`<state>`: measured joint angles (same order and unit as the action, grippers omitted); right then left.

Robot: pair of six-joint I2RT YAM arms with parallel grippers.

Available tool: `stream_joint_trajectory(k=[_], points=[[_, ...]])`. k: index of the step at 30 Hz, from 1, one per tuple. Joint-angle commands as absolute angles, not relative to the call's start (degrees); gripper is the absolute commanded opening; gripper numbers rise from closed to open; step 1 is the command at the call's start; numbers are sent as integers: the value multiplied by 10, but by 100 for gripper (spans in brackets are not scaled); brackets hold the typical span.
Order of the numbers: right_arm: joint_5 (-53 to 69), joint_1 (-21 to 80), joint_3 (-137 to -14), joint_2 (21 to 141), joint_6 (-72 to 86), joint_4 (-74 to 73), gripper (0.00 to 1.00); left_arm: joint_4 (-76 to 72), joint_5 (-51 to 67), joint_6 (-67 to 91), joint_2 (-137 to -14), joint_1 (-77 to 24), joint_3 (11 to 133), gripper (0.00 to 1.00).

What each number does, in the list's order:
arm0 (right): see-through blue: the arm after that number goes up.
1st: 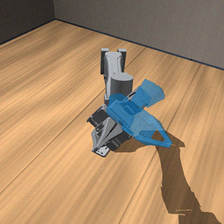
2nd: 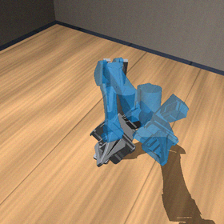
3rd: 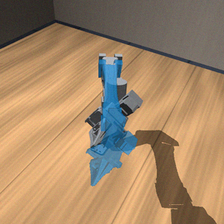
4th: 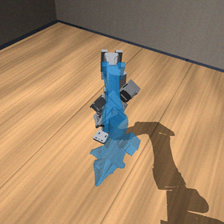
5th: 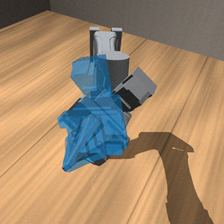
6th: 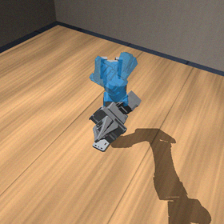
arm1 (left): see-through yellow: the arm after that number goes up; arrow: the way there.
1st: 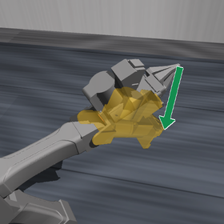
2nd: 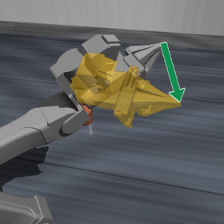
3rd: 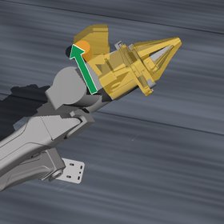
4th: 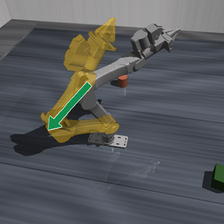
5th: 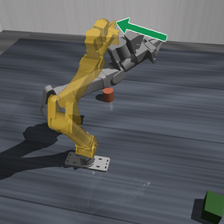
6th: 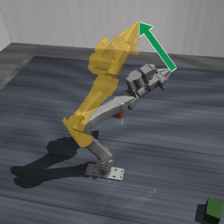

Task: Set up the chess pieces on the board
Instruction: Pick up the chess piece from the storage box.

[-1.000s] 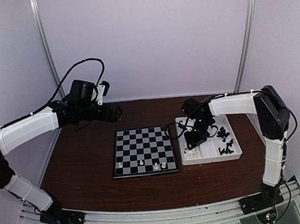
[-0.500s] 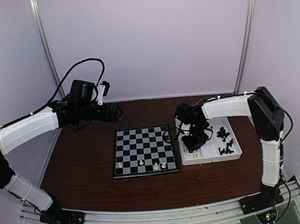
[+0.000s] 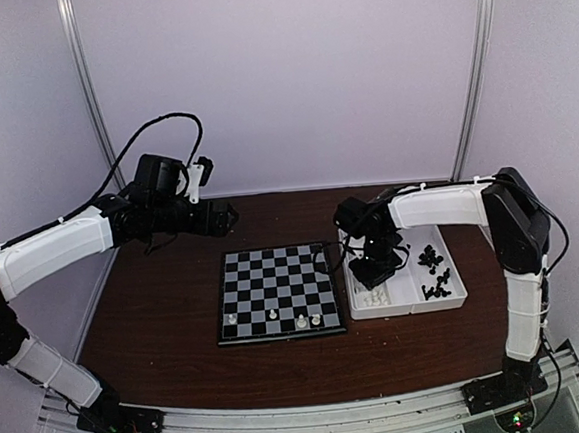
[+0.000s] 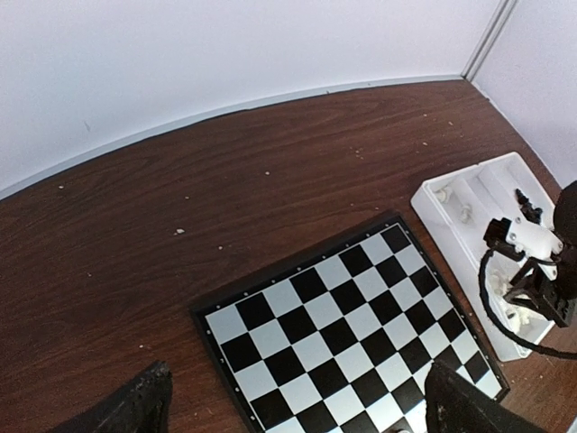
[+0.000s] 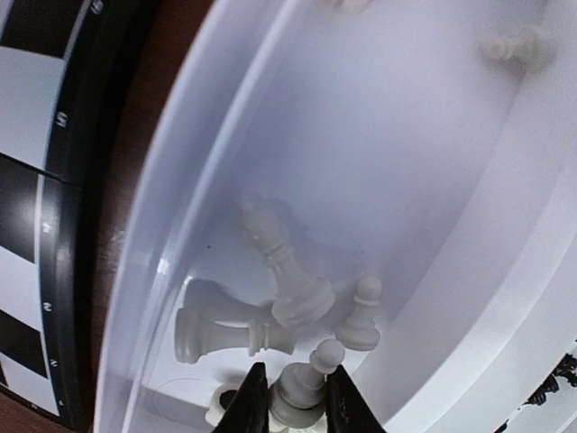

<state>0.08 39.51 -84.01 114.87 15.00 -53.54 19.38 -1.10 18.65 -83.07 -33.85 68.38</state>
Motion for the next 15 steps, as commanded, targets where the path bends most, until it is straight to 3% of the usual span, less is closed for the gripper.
stream_joint_trajectory(k=[1, 8, 15], points=[[-18, 397, -860, 1070, 157, -500, 22, 150, 82, 192, -828, -339, 690, 98], [39, 397, -858, 1005, 179, -432, 22, 45, 163, 241, -833, -362, 647, 98], [161, 399, -834, 984, 275, -225, 22, -54, 222, 316, -882, -405, 628, 96]])
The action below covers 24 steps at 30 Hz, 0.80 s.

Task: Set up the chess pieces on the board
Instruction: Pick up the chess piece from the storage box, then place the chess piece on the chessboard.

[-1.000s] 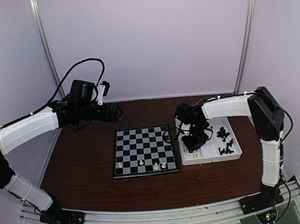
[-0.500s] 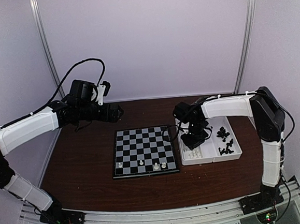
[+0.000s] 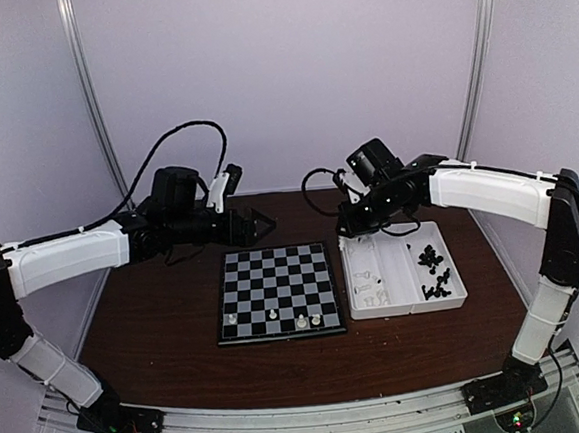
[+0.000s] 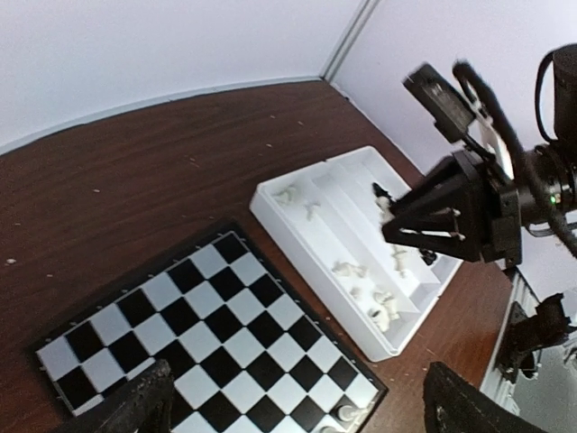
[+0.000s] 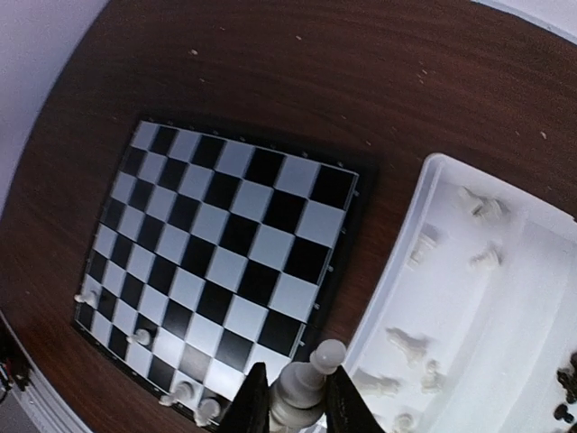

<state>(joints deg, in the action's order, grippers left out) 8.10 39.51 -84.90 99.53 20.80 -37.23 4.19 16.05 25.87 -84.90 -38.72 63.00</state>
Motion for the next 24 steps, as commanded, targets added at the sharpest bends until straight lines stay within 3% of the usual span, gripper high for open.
stream_joint_trajectory(k=[1, 10, 18, 24], points=[[177, 401, -827, 984, 289, -190, 21, -69, 242, 333, -892, -408, 628, 94], [257, 422, -818, 1004, 348, -28, 22, -144, 312, 405, -944, -414, 619, 86], [282, 442, -822, 1010, 346, -8, 23, -169, 325, 409, -946, -415, 618, 76], [284, 450, -805, 1002, 336, -1, 22, -178, 327, 410, -943, -413, 617, 54]])
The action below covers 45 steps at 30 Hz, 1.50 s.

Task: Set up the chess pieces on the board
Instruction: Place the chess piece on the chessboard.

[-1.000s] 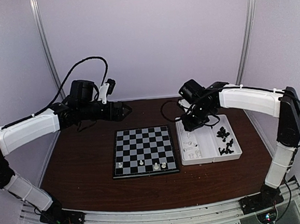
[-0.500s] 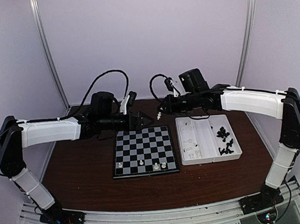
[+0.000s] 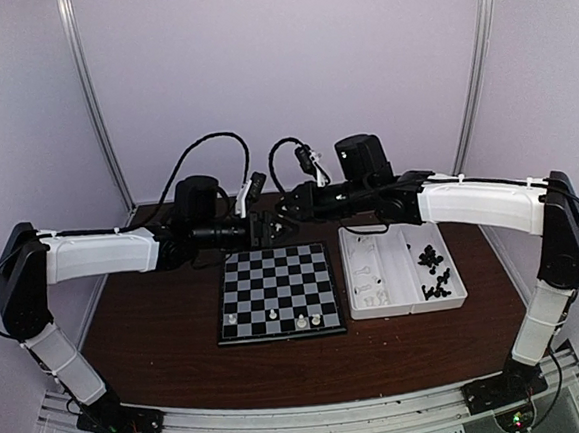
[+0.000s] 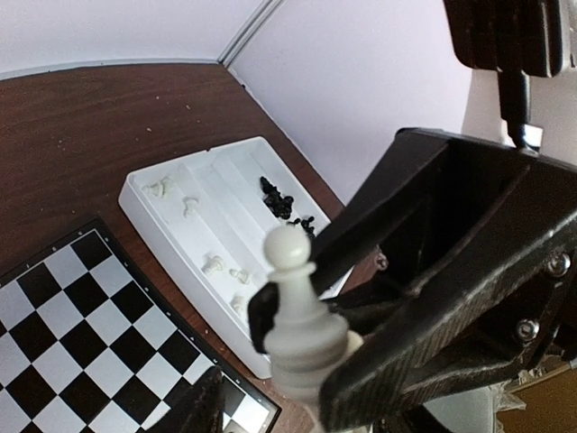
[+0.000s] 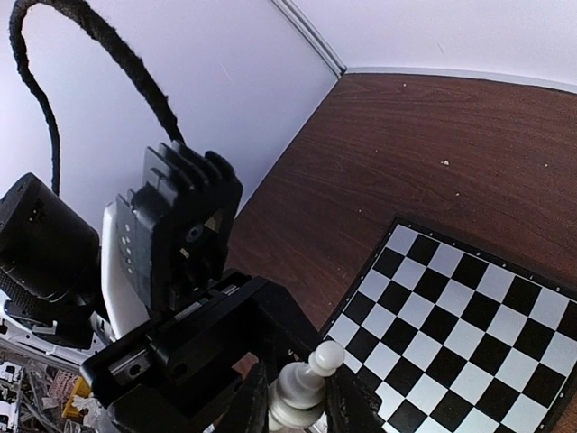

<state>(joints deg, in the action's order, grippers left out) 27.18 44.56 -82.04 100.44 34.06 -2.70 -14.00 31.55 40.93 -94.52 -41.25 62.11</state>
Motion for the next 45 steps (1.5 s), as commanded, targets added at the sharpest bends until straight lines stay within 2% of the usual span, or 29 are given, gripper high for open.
stream_joint_trajectory(k=[1, 6, 11, 18, 19, 21, 22, 25, 29, 34, 38, 41, 45], points=[[282, 451, -803, 1001, 336, -2, 22, -178, 327, 410, -942, -413, 617, 49], [269, 451, -790, 992, 333, -2, 22, -188, 326, 409, -938, -413, 605, 21], [266, 451, -786, 985, 329, -7, 23, -201, 323, 410, -929, -413, 591, 20], [262, 451, -776, 976, 327, -3, 23, -198, 322, 410, -930, -413, 592, 14], [260, 451, -776, 976, 325, -6, 23, -198, 322, 410, -930, -413, 592, 17], [255, 451, -774, 974, 323, -9, 23, -200, 327, 410, -929, -413, 592, 37], [251, 451, -772, 972, 323, -8, 23, -199, 327, 411, -928, -413, 592, 41], [244, 451, -769, 967, 320, -11, 23, -200, 319, 416, -923, -411, 586, 42], [240, 451, -769, 964, 316, -17, 23, -209, 316, 421, -918, -407, 577, 34], [243, 451, -770, 966, 316, -18, 23, -213, 318, 423, -919, -407, 576, 19], [247, 451, -772, 968, 315, -20, 23, -218, 321, 423, -921, -406, 576, 13], [246, 451, -770, 967, 315, -20, 24, -214, 324, 421, -923, -406, 579, 0], [247, 451, -769, 964, 318, -18, 31, -211, 328, 417, -925, -406, 581, 0]])
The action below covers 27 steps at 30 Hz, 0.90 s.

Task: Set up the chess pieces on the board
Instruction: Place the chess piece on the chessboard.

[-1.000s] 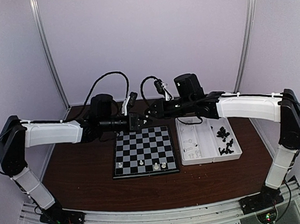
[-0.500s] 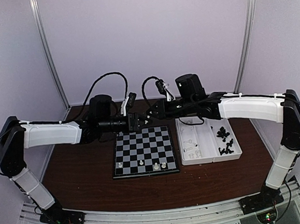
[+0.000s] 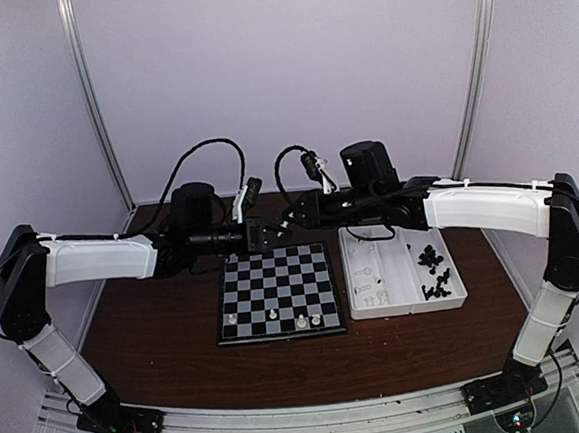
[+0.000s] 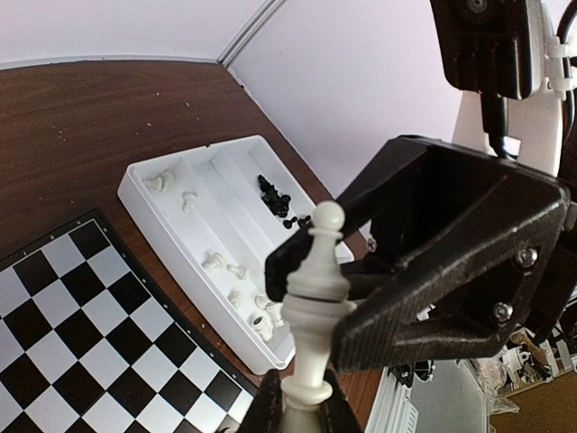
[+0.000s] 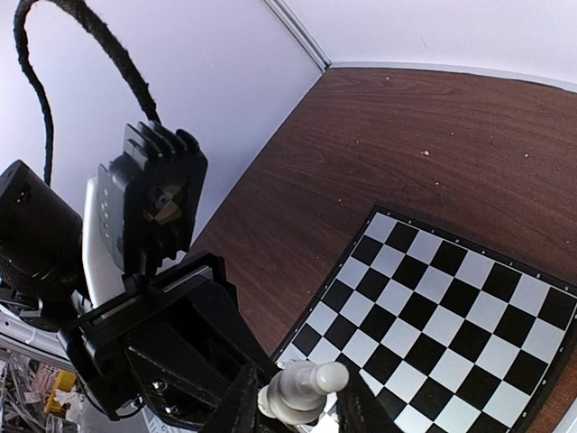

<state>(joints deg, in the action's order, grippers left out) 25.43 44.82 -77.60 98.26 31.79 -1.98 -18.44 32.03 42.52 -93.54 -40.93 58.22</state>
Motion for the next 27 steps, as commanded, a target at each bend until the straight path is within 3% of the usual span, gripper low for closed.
stream_joint_trajectory(k=[1, 4, 10, 27], points=[[245, 451, -768, 961, 318, -17, 35, -212, 329, 416, -925, -406, 581, 0], [241, 450, -765, 955, 325, -13, 47, -213, 331, 415, -924, -406, 579, 0], [238, 442, -770, 953, 354, -14, 53, -217, 337, 413, -923, -406, 576, 0], [268, 428, -796, 953, 381, -34, 33, -226, 354, 411, -923, -406, 576, 0]])
